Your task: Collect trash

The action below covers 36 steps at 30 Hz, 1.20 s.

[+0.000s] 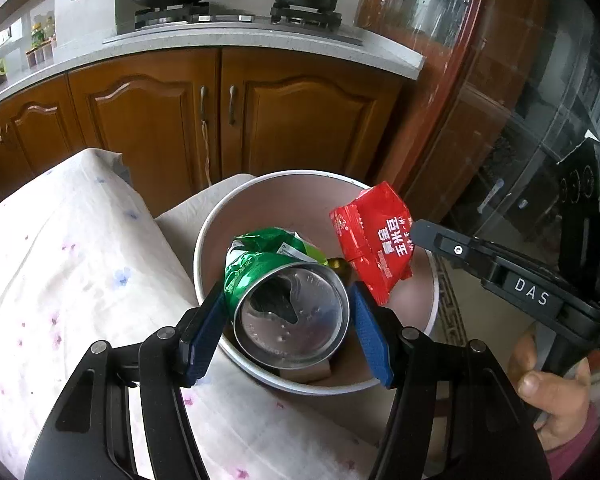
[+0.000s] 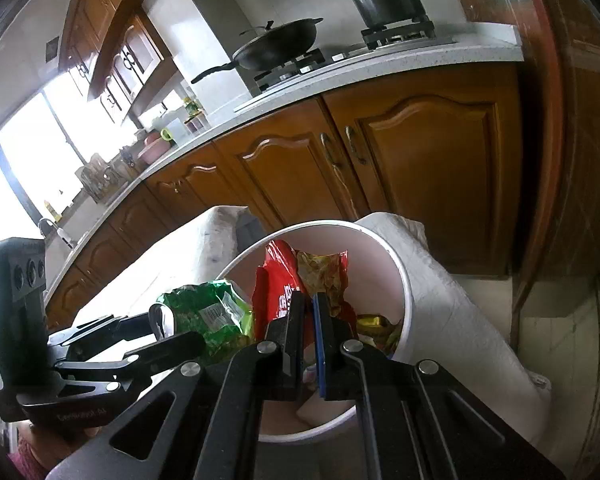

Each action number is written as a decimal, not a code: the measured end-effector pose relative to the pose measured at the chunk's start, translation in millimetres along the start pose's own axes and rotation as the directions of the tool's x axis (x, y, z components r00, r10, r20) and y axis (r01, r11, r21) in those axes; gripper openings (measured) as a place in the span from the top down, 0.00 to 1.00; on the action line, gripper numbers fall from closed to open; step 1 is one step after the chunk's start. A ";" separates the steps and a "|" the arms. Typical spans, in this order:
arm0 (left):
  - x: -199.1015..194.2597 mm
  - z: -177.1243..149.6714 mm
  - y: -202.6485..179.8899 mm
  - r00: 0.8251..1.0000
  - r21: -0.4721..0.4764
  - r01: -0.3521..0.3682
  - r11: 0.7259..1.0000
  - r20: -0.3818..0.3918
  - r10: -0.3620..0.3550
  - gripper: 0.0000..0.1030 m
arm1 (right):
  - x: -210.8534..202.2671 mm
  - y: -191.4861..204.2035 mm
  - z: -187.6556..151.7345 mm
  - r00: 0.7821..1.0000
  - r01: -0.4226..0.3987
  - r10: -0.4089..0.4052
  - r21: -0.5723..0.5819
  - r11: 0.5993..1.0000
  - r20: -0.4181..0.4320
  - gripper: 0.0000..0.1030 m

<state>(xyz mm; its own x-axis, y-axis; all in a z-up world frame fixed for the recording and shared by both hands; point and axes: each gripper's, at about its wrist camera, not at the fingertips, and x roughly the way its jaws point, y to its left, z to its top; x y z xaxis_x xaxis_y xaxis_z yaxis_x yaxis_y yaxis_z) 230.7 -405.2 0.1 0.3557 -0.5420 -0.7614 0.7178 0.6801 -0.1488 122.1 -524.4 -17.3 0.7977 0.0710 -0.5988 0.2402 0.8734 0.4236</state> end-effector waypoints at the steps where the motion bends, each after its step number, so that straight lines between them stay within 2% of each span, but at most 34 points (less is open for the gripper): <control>1: 0.9 0.2 -0.7 1.000 0.003 0.000 1.000 -0.003 0.000 0.41 | 0.4 -0.3 0.1 1.000 0.000 0.000 0.001 1.000 -0.002 0.96; 4: 4.2 1.3 -1.5 1.000 0.006 -0.004 1.000 -0.021 0.004 0.40 | 0.5 -2.2 1.0 1.000 -0.005 0.006 0.014 1.000 -0.005 0.90; 8: 5.2 0.5 2.1 0.999 -0.011 0.003 1.000 -0.032 -0.004 0.40 | -3.4 -4.8 1.4 1.000 -0.016 0.016 0.035 0.999 0.000 0.88; 9: 4.5 0.0 3.0 1.000 -0.017 0.004 1.000 -0.031 -0.005 0.40 | -4.4 -5.0 1.4 1.000 -0.017 0.017 0.039 0.999 0.003 0.82; 15: -2.1 -7.1 7.2 1.000 -0.042 0.010 0.999 -0.023 -0.011 0.36 | -16.4 -4.5 0.7 0.999 -0.031 0.029 0.056 0.998 0.035 0.60; 19: -11.9 -13.8 12.2 1.000 -0.072 0.010 0.997 -0.006 -0.010 0.30 | -21.0 -1.4 -1.8 0.998 -0.039 0.036 0.059 0.998 0.041 0.53; 25: -31.3 -29.8 27.4 1.000 -0.136 0.005 0.991 0.010 -0.003 0.20 | -27.1 4.8 -9.8 0.997 -0.058 0.054 0.071 0.996 0.053 0.34; 28: -43.9 -39.5 34.8 1.000 -0.163 -0.007 0.987 0.029 0.012 0.17 | -31.2 11.4 -15.8 0.995 -0.074 0.069 0.077 0.994 0.069 0.12; 36: -93.1 -70.9 51.5 0.988 -0.226 -0.080 0.971 0.109 0.107 0.16 | -45.2 37.3 -37.9 0.990 -0.116 0.108 0.081 0.990 0.092 0.07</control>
<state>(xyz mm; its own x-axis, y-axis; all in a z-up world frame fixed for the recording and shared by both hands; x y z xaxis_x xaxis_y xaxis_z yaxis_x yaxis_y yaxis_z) 192.1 -284.7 18.6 0.4936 -0.5169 -0.6995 0.5335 0.8151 -0.2259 74.0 -476.8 -0.2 0.8665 0.1206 -0.4844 0.1901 0.8175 0.5436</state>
